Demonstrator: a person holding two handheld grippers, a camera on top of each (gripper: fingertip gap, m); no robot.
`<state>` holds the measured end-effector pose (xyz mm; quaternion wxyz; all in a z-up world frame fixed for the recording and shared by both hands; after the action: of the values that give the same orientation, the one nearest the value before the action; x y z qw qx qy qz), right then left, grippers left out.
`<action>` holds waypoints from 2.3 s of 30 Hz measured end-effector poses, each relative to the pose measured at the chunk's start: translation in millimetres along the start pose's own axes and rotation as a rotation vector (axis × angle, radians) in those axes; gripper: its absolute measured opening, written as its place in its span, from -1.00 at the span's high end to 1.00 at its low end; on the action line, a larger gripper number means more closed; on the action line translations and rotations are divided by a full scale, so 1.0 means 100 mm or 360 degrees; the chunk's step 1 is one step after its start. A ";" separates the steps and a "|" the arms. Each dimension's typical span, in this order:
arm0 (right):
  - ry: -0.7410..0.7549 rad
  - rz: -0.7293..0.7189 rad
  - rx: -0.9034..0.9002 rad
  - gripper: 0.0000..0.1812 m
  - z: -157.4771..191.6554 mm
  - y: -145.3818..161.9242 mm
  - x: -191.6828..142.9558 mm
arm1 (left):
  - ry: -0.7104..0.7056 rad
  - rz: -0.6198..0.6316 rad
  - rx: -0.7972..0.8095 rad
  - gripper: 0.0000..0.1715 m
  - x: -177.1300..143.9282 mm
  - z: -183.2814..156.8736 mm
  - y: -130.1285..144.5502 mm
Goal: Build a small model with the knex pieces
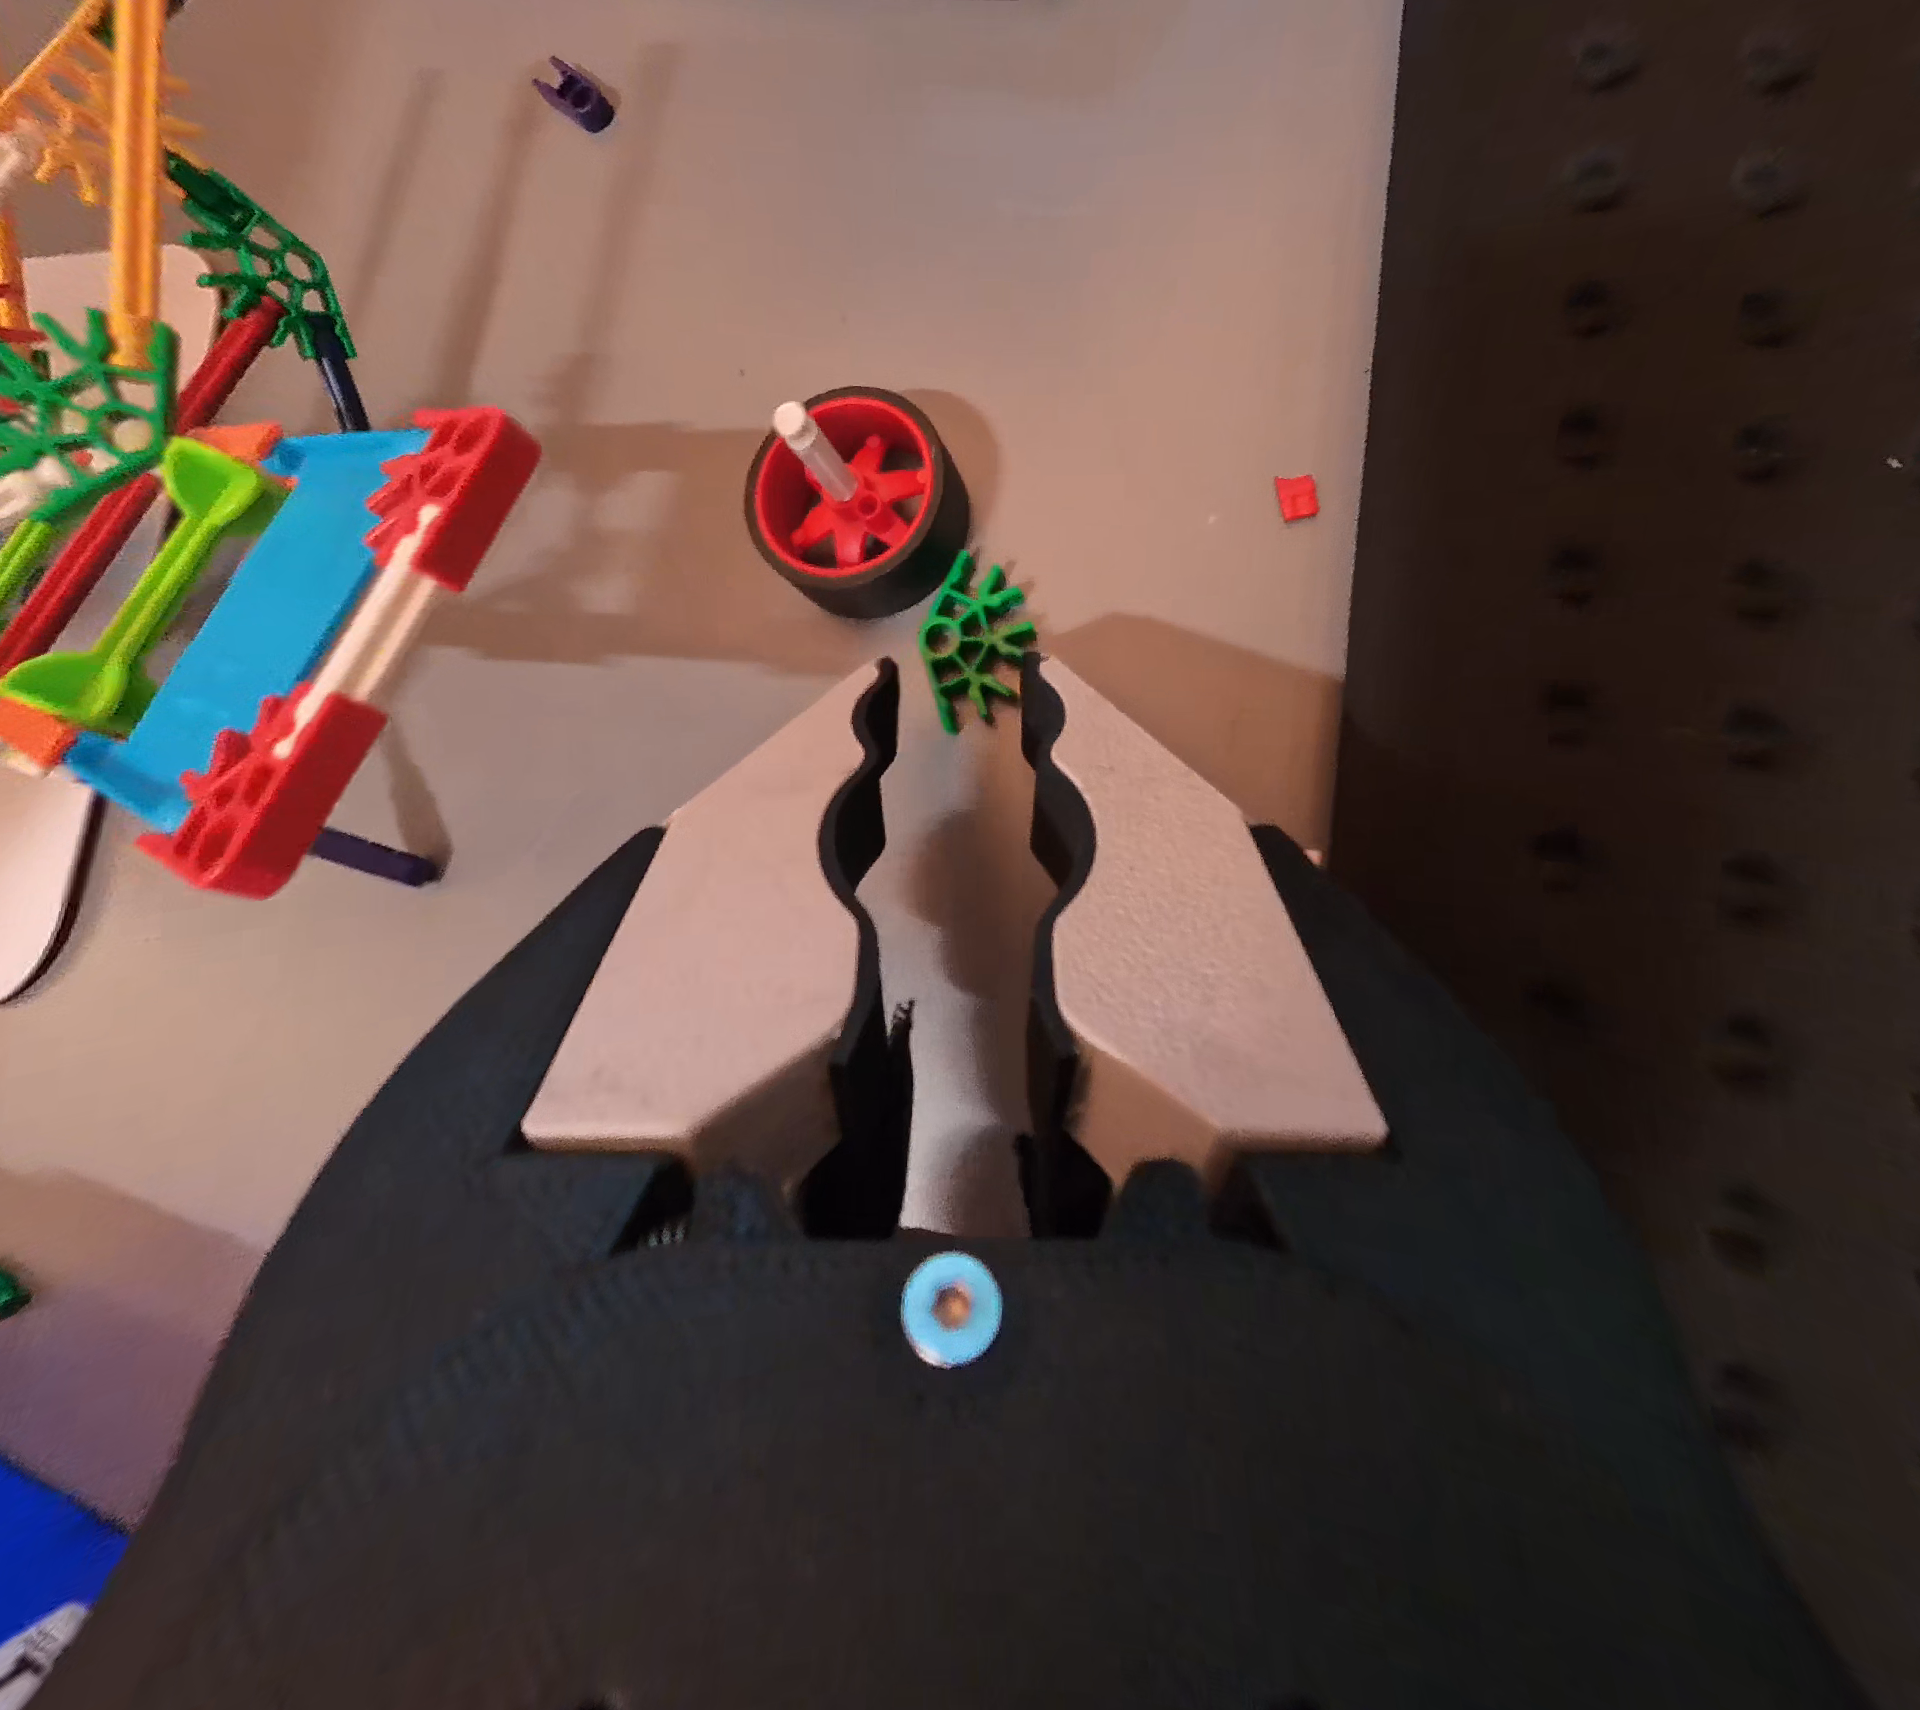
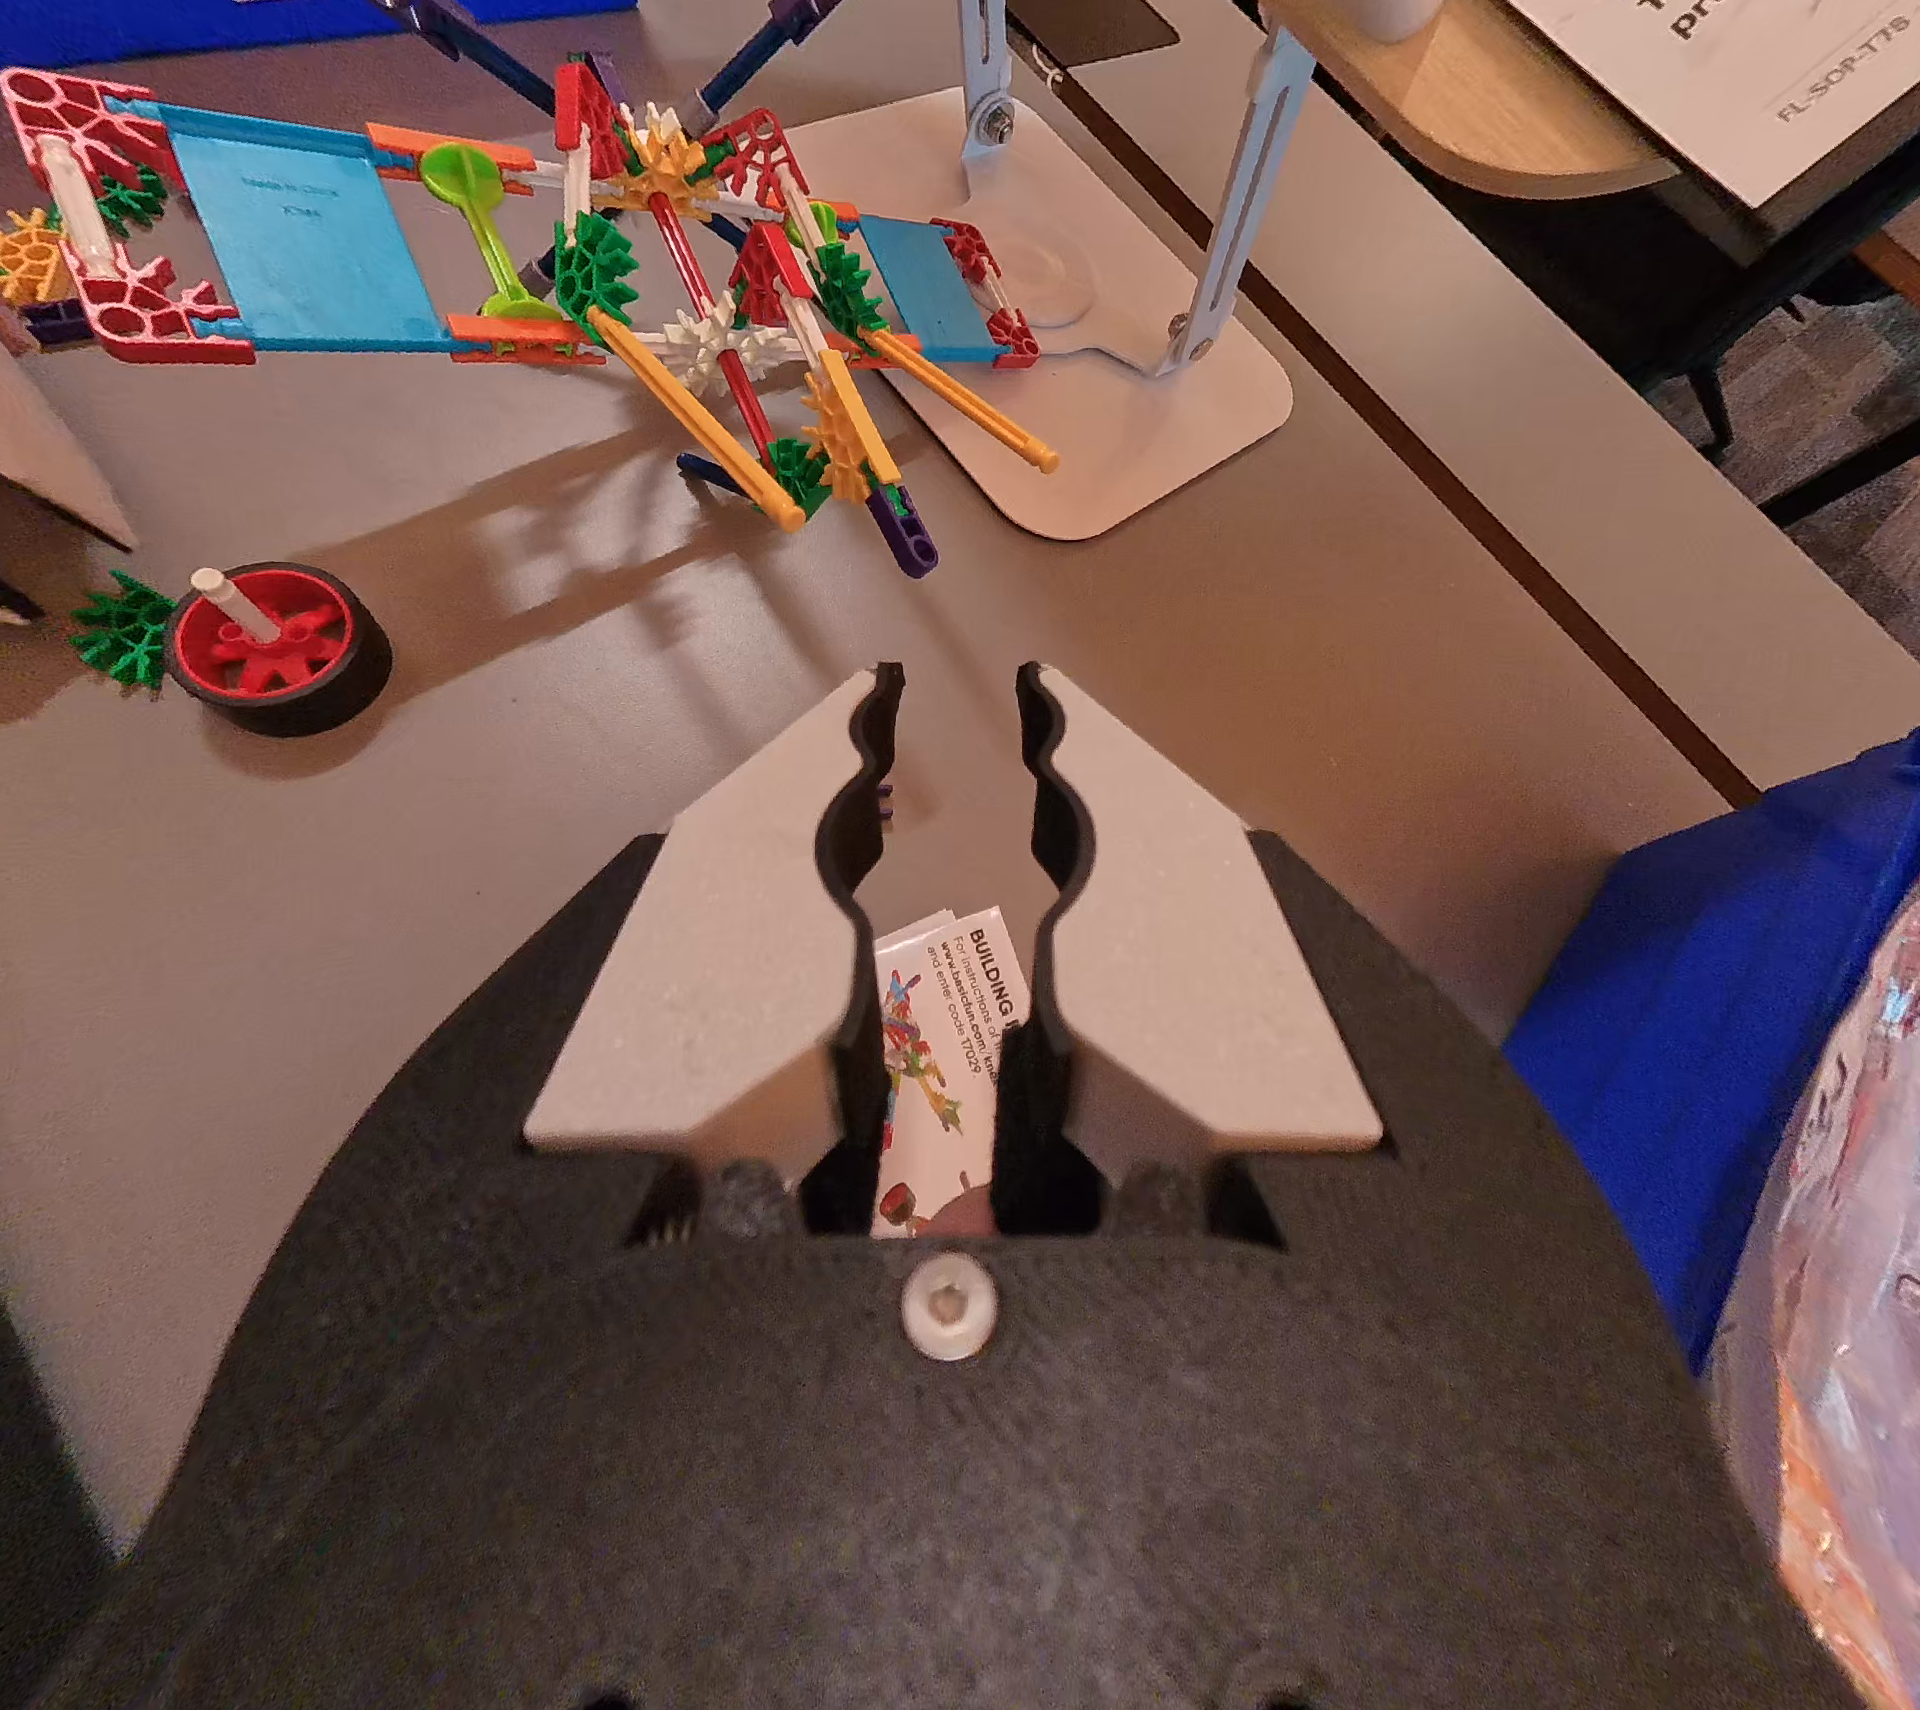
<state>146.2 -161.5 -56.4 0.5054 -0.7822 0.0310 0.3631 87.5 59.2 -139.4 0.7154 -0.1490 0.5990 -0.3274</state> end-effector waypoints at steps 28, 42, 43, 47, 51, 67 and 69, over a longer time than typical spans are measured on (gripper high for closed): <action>0.0392 -0.0349 0.0203 0.76 -0.34 -0.21 -0.47 | -0.0007 0.0015 0.0090 0.75 0.01 0.01 0.03; 0.0414 -0.0413 0.0264 0.75 -0.39 -0.24 -0.53 | -0.0037 -0.0269 0.0149 0.79 -0.13 0.10 -0.19; 0.0411 -0.0416 0.0266 0.75 -0.39 -0.24 -0.52 | -0.0020 -0.0282 0.0139 0.79 -0.13 0.10 -0.19; 0.0395 -0.0411 0.0254 0.74 -0.36 -0.25 -0.49 | -0.0004 -0.0279 0.0138 0.78 -0.11 0.09 -0.16; 0.0386 -0.0406 0.0250 0.73 -0.34 -0.26 -0.46 | 0.0001 -0.0272 0.0121 0.78 -0.09 0.11 -0.14; 0.0377 -0.0406 0.0250 0.73 -0.34 -0.25 -0.45 | -0.0008 -0.0248 0.0127 0.78 -0.06 0.11 -0.11; 0.0375 -0.0405 0.0252 0.73 -0.34 -0.25 -0.45 | -0.0007 -0.0244 0.0126 0.77 -0.06 0.11 -0.11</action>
<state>141.9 -191.4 -3.1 0.6001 -0.7746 0.0195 0.1986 94.5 52.9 -126.0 0.6949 -0.1669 0.5708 -0.4043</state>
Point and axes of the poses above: each gripper's, where its closed fingertips meet, x out along the fingers, y out of its underside, z = x × y across the jaws, the point moved 3 cm from there along -x, back along the fingers, and after that the axes turned 4 degrees about z, right-handed, at the moved point
